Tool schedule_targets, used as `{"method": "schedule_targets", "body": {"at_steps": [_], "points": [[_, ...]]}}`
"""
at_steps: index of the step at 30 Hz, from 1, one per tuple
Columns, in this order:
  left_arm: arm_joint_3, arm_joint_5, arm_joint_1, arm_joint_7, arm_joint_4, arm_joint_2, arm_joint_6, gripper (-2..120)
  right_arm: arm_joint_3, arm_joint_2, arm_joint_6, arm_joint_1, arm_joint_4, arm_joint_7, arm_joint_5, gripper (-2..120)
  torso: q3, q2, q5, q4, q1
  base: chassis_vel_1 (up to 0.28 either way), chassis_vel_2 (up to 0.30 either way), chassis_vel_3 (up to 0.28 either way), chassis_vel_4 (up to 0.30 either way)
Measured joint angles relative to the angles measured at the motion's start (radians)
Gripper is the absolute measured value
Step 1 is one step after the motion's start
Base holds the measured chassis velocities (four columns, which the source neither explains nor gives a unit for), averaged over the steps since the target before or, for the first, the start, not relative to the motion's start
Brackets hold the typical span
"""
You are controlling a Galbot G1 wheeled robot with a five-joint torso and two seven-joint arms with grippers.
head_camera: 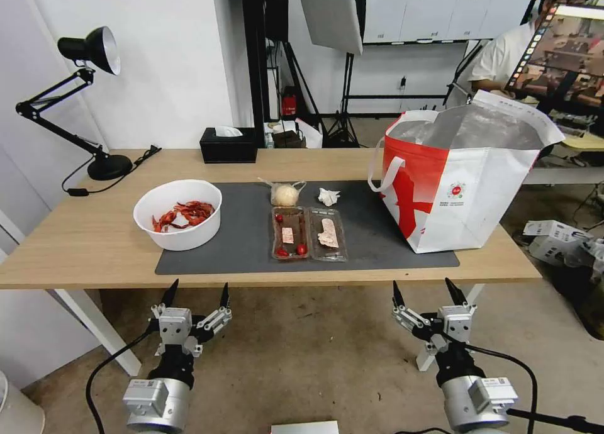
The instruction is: Pick up the trash from the table and place it into the takeout bag.
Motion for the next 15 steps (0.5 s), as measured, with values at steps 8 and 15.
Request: {"method": "schedule_targets", "body": {"at_steps": [8,15], "points": [[0.000,0.000,0.000,0.000,0.000,0.000,0.000,100,0.000,0.000,0.000,0.000,0.000,0.000,0.000,100,0.000,0.000,0.0000,0.0000,0.000,0.000,0.000,0.000,0.000],[0.000,-0.023,-0.009,-0.008,-0.001,0.006,0.031,100,0.001,-0.006,-0.011,0.002,0.000,0.000,0.007,100,0.000,0.000,0.0001,0.0000,0.000,0.000,0.000,0.000,0.000]]}}
